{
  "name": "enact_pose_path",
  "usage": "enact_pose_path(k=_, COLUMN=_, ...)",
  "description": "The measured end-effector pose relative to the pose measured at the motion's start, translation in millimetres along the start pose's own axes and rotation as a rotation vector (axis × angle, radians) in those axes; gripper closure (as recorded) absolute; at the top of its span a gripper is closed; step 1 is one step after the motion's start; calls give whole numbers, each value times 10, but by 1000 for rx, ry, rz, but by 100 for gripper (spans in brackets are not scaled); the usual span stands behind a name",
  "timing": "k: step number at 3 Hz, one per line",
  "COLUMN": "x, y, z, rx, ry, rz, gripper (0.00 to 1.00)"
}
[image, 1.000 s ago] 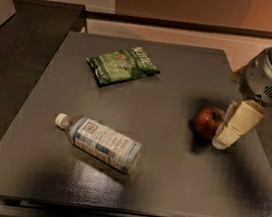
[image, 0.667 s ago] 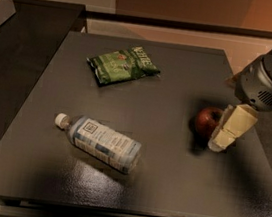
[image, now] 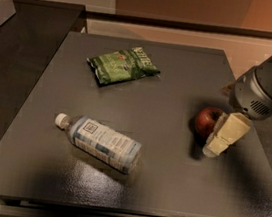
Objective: Move apple near green jalapeno chip bag
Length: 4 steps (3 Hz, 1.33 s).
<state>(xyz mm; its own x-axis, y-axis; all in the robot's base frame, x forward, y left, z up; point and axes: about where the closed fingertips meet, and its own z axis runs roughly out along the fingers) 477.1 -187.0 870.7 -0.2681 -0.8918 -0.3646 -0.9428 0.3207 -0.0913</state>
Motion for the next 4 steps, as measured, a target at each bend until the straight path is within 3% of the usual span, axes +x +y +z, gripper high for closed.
enact_pose_path(k=1, x=51, y=13, z=53, rx=-1, ry=-2, rz=9, gripper=0)
enact_pose_path(k=2, x=99, y=20, z=74, rx=3, ry=-3, rz=14, gripper=17)
enact_pose_path(k=4, x=95, y=-2, z=56, rx=10, ry=-9, rz=13, gripper=64)
